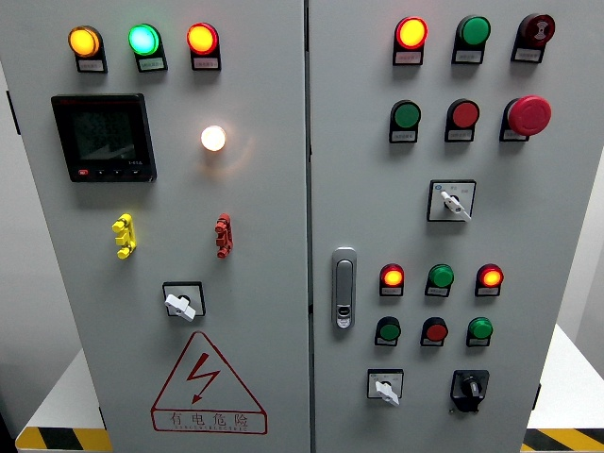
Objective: Trip black knob to open circuit
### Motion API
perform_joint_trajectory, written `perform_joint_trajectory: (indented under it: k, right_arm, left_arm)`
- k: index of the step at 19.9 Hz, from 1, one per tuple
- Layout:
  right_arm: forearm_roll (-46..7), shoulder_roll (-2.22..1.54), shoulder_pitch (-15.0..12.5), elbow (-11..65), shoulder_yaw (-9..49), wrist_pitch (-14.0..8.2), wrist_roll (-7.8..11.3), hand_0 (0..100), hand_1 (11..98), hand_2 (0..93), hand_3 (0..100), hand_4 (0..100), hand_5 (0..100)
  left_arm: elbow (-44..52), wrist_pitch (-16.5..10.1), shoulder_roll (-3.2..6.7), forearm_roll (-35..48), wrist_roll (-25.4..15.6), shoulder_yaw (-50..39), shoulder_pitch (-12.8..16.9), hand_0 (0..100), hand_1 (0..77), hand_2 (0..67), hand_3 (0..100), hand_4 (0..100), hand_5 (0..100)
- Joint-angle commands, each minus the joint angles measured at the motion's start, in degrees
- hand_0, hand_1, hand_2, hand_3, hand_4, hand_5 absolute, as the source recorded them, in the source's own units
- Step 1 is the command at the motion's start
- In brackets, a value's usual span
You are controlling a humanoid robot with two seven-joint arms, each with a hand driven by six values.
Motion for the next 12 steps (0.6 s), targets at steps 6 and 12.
perform_joint_trajectory:
  k: [6, 12]
  right_arm:
    - [-0.4, 0.19, -2.0, 30.0, 1.6, -0.4, 2.06, 83, 37.7, 0.0, 7, 2, 16]
    - [0.2, 0.02, -8.3, 57.7, -6.8, -6.7, 1.88, 81, 42.1, 0.0, 14, 14, 32]
  left_arm:
    - [0.0, 0.0, 0.00, 0.0, 0.0, 0.0, 0.1, 0, 2.9, 13.0, 21, 7, 1]
    - [0.0, 0.0, 0.00, 0.0, 0.0, 0.0, 0.1, 0, 2.9, 13.0, 21, 7, 1]
